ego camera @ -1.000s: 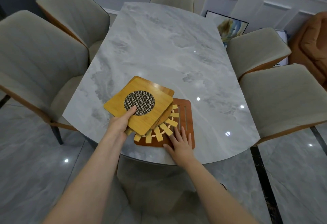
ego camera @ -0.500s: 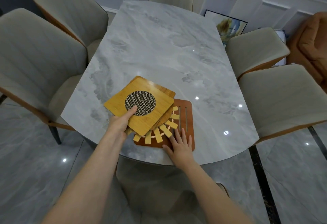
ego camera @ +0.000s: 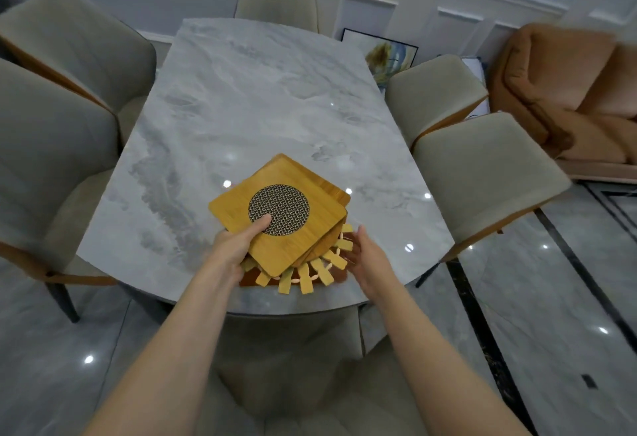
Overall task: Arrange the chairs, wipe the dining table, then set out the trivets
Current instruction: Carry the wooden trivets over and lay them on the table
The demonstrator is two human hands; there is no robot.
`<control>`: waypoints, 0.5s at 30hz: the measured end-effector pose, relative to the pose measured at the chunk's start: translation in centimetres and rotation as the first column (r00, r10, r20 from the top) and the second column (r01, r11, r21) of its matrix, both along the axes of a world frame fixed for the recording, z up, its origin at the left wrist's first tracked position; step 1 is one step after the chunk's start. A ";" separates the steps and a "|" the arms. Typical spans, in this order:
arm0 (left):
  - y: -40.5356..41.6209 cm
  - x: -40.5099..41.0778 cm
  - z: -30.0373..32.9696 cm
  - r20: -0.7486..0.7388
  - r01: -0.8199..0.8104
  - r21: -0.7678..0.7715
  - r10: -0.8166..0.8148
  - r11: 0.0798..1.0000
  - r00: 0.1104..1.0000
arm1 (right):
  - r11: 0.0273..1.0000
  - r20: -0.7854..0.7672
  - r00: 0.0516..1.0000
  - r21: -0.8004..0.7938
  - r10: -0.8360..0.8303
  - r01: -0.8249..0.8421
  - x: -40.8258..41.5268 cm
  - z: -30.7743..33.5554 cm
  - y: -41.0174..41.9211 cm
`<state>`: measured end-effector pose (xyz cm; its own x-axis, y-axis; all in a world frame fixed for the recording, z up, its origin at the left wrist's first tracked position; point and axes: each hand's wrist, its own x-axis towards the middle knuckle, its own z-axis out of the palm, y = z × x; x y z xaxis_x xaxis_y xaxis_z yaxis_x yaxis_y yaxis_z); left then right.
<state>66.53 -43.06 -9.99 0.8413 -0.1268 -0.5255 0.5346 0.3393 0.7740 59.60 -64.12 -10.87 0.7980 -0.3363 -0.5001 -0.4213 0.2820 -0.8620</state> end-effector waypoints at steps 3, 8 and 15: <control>-2.9 -1.3 1.1 0.032 0.117 -0.035 -0.116 0.992 0.993 | 0.984 0.026 0.996 0.156 -0.086 0.081 -2.0 2.9 -1.9; -9.8 -4.3 3.6 0.058 0.304 -0.026 -0.302 0.952 0.952 | 0.952 0.068 0.986 0.280 -0.150 0.125 -7.6 7.1 -8.0; -22.6 -10.1 5.9 0.079 0.461 0.001 -0.459 0.888 0.885 | 0.938 0.125 0.961 0.281 -0.245 0.203 -15.7 8.6 -19.5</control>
